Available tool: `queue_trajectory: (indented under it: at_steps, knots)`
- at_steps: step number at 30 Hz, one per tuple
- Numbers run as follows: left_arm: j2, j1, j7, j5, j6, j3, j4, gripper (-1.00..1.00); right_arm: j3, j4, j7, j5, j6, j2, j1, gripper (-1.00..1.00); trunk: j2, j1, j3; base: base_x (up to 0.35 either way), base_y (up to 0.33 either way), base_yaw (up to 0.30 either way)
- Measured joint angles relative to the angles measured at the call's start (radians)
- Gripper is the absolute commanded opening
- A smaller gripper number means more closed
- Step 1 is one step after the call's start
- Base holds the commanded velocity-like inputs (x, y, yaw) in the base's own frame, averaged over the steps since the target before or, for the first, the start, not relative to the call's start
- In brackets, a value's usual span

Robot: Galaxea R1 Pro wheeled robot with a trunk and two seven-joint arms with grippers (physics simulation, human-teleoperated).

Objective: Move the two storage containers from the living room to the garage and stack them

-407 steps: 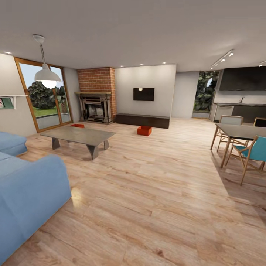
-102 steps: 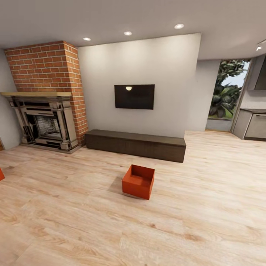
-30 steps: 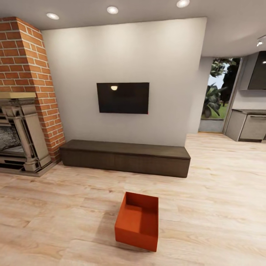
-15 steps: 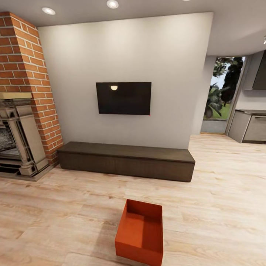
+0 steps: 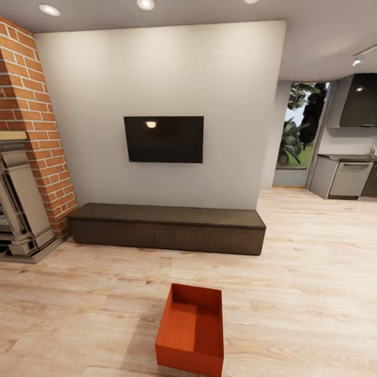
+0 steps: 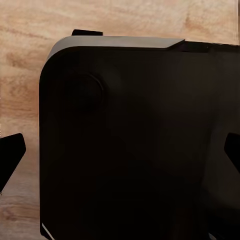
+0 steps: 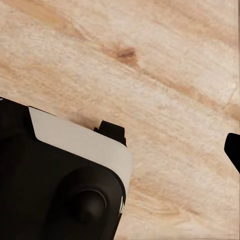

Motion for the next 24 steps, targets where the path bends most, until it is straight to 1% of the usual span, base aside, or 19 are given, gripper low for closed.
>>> queue_trajectory:
  at_steps: [3,7,18,24]
  knots:
    - [0.0,0.0,0.0,0.0,0.0,0.0,0.0,1.0,0.0,0.0,0.0,0.0,0.0,0.0,0.0,1.0,0.0,0.0,0.0,0.0,0.0,-0.121]
    - [0.0,0.0,0.0,0.0,0.0,0.001,0.0,1.0,0.0,0.0,0.0,0.0,0.0,0.0,0.0,1.0,0.0,0.0,0.0,0.064,0.05,-0.032]
    - [0.0,0.0,0.0,0.0,-0.001,0.0,0.0,1.0,0.0,0.0,0.0,0.001,0.0,0.0,0.0,1.0,0.0,0.0,0.0,0.222,0.202,-0.003]
    - [0.0,0.0,0.0,0.0,0.0,0.001,0.0,1.0,0.0,0.0,0.0,0.001,0.001,0.0,0.0,1.0,0.0,0.0,0.0,0.09,0.068,0.0]
